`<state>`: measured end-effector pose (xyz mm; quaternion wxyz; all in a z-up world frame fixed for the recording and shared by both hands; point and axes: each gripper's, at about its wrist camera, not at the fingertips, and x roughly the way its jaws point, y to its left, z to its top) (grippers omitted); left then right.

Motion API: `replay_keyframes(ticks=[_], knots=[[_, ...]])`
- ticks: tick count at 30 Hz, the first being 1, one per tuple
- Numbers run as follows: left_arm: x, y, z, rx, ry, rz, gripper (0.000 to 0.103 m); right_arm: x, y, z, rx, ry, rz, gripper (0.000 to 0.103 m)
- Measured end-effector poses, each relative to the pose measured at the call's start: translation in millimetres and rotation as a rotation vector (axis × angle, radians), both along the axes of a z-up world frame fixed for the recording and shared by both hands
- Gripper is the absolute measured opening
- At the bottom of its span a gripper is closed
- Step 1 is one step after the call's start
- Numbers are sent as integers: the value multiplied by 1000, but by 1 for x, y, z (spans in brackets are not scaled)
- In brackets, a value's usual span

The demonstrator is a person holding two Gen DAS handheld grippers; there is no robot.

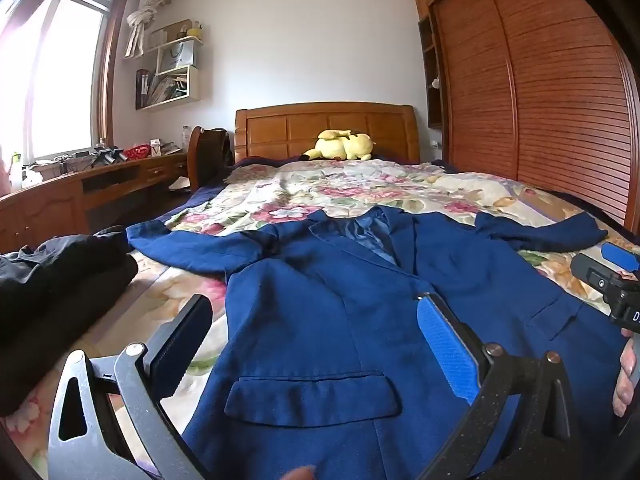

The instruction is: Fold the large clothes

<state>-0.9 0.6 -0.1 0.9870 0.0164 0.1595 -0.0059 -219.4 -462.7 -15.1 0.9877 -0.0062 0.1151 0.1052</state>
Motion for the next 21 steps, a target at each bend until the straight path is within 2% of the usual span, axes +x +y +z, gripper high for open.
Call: replay_keyframes(ticks=[21], knots=[[0, 0, 0, -5, -2, 2, 103, -1, 1, 0, -4, -7, -4, 103]])
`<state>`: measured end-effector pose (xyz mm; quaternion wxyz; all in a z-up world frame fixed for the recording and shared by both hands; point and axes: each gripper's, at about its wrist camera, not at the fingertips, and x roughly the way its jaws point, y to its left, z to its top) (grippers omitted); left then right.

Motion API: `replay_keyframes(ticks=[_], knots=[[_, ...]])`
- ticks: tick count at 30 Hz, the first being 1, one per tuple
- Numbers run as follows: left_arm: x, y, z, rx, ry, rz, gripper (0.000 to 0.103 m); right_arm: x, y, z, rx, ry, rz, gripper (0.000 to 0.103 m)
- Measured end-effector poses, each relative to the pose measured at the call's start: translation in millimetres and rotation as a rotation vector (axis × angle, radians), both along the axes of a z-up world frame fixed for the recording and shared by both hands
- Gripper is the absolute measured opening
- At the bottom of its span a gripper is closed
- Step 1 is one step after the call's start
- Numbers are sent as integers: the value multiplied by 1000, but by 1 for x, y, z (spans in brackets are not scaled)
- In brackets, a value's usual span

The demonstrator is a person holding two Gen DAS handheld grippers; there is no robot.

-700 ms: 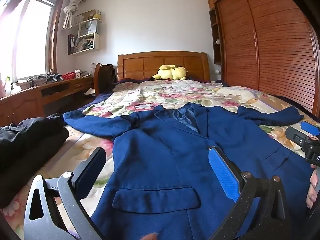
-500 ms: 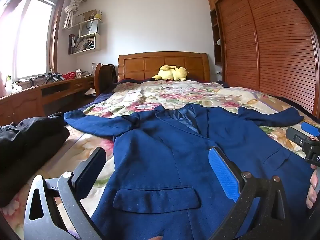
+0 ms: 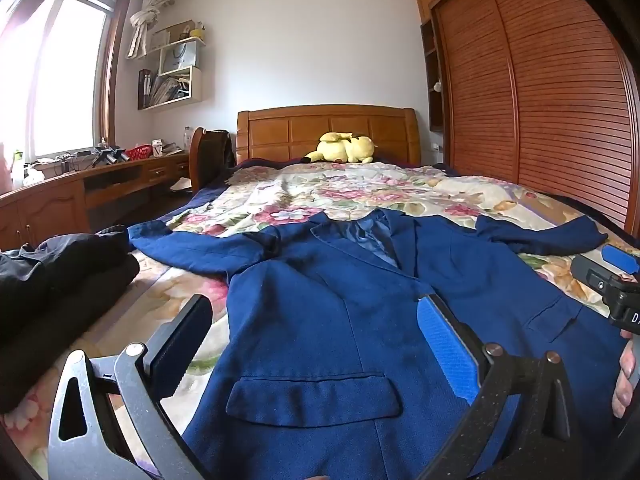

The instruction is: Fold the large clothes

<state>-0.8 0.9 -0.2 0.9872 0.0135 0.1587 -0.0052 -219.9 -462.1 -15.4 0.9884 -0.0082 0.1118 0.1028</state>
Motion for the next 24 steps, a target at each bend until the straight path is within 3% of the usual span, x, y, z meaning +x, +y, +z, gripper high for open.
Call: replay_keyframes(ticks=[24], knots=[[-11, 2, 16, 4, -19, 7, 103, 1, 1, -1, -1, -1, -1, 103]])
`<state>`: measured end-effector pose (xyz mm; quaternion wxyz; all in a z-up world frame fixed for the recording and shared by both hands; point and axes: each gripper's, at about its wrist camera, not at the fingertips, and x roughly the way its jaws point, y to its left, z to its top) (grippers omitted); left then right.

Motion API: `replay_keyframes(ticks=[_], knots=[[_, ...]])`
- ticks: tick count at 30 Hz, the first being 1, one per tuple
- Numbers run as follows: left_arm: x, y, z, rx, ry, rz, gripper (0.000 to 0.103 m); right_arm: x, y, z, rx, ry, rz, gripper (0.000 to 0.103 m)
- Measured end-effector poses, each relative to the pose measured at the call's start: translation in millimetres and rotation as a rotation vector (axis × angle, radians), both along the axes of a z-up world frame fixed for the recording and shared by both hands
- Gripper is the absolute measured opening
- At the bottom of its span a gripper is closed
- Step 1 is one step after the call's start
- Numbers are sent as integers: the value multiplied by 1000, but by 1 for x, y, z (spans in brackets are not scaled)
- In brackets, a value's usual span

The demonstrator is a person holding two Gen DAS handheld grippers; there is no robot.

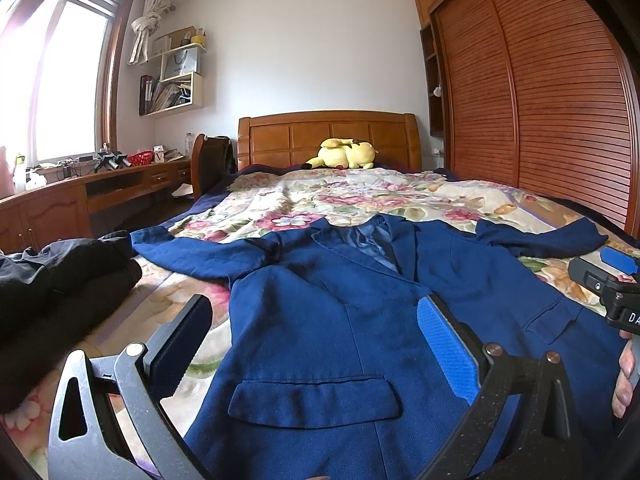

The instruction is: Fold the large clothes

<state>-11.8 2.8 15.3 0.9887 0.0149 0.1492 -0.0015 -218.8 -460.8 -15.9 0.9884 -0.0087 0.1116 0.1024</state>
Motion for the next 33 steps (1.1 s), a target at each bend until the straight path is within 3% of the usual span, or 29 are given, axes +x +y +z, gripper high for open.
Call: replay_keyframes(ticks=[33], knots=[[-1, 0, -2, 3, -8, 0, 103, -1, -2, 1, -3, 2, 3, 103]])
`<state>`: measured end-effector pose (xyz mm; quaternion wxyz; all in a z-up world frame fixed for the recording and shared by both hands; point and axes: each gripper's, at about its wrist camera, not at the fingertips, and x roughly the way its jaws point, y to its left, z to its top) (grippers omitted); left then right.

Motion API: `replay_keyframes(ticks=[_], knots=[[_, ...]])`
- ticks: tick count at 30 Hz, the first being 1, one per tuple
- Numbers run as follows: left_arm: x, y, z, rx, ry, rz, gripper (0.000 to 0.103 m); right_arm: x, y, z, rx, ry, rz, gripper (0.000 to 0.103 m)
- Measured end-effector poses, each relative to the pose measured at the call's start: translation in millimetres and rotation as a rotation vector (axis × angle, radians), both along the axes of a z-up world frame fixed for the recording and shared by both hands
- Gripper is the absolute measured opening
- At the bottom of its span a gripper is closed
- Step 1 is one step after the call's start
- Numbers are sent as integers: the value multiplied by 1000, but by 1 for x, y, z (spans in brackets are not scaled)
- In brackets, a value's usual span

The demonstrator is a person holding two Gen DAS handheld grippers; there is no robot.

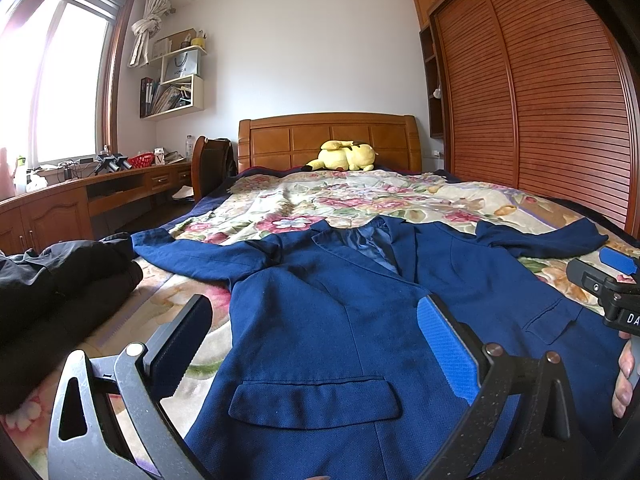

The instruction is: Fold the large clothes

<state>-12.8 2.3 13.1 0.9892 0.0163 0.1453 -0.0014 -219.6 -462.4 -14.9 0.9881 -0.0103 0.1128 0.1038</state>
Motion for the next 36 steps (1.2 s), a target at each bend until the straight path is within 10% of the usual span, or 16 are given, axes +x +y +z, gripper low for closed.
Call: replay_keyframes(ticks=[36], knots=[[22, 14, 19, 55, 135, -32, 103, 5, 25, 20, 7, 14, 123, 103]])
